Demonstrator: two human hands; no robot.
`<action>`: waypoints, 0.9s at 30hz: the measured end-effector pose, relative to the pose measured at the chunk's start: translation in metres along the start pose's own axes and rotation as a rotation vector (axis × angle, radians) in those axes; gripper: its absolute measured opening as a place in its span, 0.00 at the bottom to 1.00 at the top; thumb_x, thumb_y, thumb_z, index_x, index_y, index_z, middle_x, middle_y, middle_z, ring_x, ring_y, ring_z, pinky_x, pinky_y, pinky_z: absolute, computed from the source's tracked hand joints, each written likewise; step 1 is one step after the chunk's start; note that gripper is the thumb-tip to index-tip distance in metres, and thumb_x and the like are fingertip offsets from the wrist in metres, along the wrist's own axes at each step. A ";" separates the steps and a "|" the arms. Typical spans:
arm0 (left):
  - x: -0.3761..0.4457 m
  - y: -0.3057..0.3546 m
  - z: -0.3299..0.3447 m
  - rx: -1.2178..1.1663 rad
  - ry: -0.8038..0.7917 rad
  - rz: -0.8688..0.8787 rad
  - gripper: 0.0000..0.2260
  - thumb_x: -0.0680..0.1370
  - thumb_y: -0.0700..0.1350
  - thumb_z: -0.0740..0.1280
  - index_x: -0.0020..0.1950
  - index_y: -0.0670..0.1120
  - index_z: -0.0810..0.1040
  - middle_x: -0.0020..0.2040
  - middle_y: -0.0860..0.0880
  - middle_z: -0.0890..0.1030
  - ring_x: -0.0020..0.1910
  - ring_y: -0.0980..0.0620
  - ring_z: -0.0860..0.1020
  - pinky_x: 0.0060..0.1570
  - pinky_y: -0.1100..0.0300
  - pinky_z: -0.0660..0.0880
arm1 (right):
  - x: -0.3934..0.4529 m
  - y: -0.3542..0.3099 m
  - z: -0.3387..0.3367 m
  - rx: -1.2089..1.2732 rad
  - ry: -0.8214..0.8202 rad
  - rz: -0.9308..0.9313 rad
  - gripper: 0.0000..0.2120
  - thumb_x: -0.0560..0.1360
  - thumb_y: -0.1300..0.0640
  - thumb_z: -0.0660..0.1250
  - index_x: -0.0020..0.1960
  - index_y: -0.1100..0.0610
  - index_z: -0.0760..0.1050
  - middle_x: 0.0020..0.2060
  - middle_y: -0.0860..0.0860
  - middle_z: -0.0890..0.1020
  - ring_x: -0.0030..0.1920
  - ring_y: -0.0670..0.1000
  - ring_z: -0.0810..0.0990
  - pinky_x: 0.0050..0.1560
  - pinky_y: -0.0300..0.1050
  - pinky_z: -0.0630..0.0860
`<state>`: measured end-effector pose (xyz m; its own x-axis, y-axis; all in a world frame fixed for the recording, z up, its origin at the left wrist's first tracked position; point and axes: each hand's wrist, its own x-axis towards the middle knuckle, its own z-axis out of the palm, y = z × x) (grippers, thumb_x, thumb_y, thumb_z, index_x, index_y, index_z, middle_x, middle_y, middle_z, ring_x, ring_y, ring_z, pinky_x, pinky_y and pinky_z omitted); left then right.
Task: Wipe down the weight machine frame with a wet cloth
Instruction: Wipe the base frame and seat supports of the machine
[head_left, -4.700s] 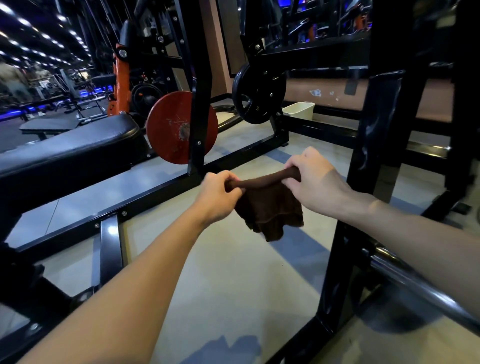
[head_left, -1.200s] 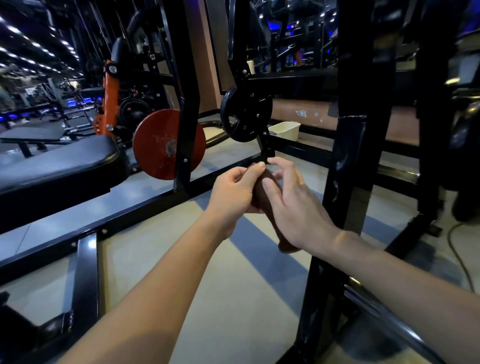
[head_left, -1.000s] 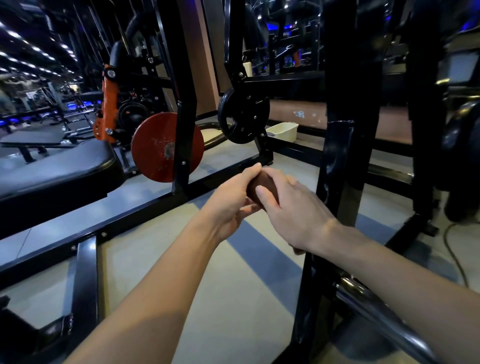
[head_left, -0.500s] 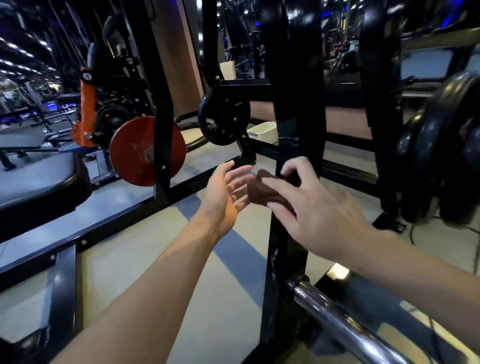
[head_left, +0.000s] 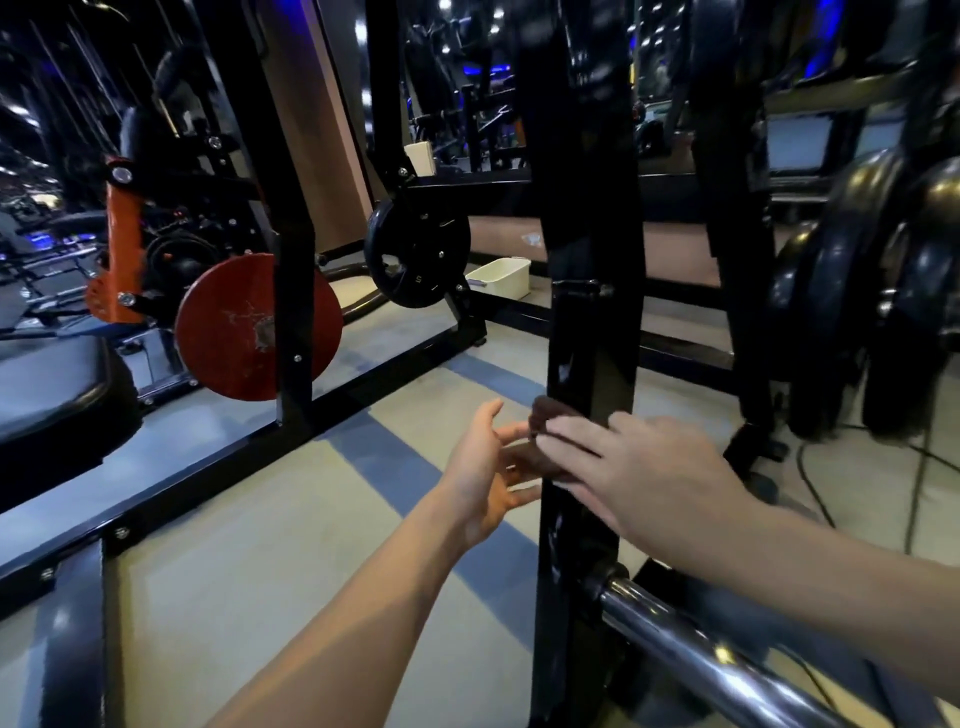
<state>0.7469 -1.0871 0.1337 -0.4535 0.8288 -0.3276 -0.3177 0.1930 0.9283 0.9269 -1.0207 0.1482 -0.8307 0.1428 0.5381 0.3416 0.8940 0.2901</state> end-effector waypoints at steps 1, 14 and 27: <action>0.003 -0.003 -0.002 0.000 -0.016 -0.016 0.29 0.85 0.62 0.51 0.65 0.41 0.80 0.54 0.40 0.85 0.57 0.42 0.82 0.66 0.44 0.76 | 0.008 0.004 -0.001 -0.016 0.041 0.025 0.20 0.73 0.47 0.75 0.63 0.51 0.82 0.55 0.47 0.84 0.35 0.53 0.79 0.30 0.42 0.68; 0.020 -0.028 -0.002 -0.005 -0.167 -0.069 0.26 0.82 0.61 0.53 0.58 0.45 0.82 0.46 0.44 0.83 0.47 0.45 0.81 0.50 0.49 0.79 | 0.012 0.007 -0.004 0.113 0.081 0.074 0.19 0.78 0.47 0.66 0.68 0.46 0.79 0.63 0.41 0.82 0.47 0.50 0.84 0.37 0.47 0.80; 0.012 -0.032 -0.005 -0.038 -0.151 -0.051 0.18 0.79 0.59 0.60 0.50 0.47 0.82 0.43 0.46 0.78 0.38 0.48 0.76 0.43 0.54 0.75 | 0.002 -0.014 0.018 0.171 0.057 0.127 0.18 0.79 0.45 0.65 0.69 0.44 0.76 0.63 0.39 0.80 0.46 0.49 0.83 0.36 0.45 0.78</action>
<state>0.7475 -1.0860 0.0989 -0.3067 0.8884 -0.3416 -0.3695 0.2196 0.9029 0.9126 -1.0248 0.1307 -0.7580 0.2386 0.6071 0.3579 0.9302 0.0813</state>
